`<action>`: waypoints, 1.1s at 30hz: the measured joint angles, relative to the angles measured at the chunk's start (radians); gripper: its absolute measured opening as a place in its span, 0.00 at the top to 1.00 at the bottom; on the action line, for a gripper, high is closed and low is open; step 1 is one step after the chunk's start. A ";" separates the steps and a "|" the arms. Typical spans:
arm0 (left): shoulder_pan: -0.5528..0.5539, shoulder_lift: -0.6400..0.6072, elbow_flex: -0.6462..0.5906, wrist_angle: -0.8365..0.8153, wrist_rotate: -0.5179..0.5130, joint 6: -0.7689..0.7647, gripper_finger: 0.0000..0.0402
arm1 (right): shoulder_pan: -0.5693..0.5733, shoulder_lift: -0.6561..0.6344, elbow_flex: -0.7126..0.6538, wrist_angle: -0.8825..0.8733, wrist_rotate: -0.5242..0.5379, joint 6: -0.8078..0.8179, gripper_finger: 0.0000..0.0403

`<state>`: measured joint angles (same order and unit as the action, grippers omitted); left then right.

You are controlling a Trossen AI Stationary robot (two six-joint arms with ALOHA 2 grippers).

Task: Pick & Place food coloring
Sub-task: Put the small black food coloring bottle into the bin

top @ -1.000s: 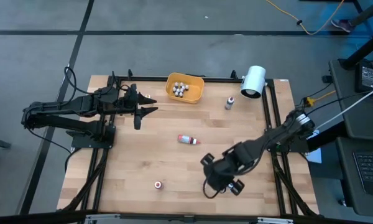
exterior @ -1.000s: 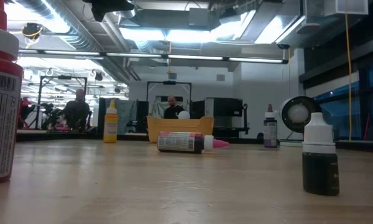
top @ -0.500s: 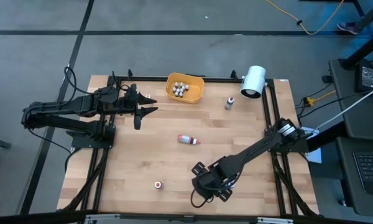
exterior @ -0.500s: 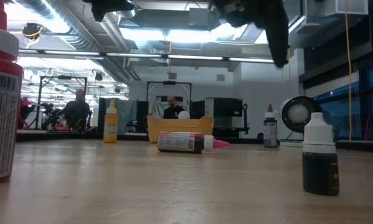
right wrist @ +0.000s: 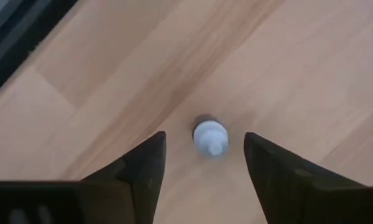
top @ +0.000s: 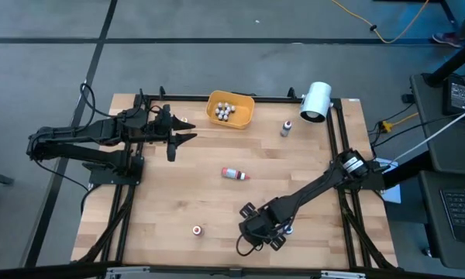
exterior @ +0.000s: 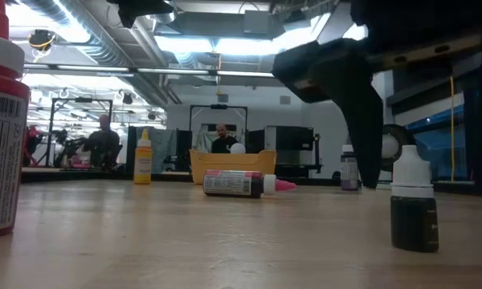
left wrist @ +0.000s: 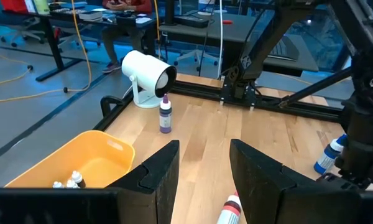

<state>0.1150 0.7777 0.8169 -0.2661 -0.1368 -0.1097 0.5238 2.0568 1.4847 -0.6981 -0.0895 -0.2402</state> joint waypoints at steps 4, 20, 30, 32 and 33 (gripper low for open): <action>0.000 0.000 0.000 0.000 0.000 0.000 0.65 | -0.001 0.001 -0.036 0.050 0.000 0.000 0.47; 0.000 0.000 0.000 0.000 0.000 0.000 0.65 | -0.005 -0.001 -0.035 0.096 0.000 -0.003 0.48; 0.000 0.000 0.000 0.000 0.000 0.000 0.65 | -0.006 -0.001 -0.035 0.096 -0.009 -0.003 0.69; 0.000 0.000 0.000 0.000 0.000 0.000 0.65 | -0.009 -0.001 -0.035 0.095 -0.015 0.000 0.74; 0.000 0.000 0.000 0.000 0.000 0.000 0.65 | -0.011 -0.001 -0.035 0.095 -0.019 0.000 0.77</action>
<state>0.1146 0.7776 0.8169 -0.2661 -0.1364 -0.1097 0.5127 2.0557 1.4497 -0.6029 -0.1082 -0.2398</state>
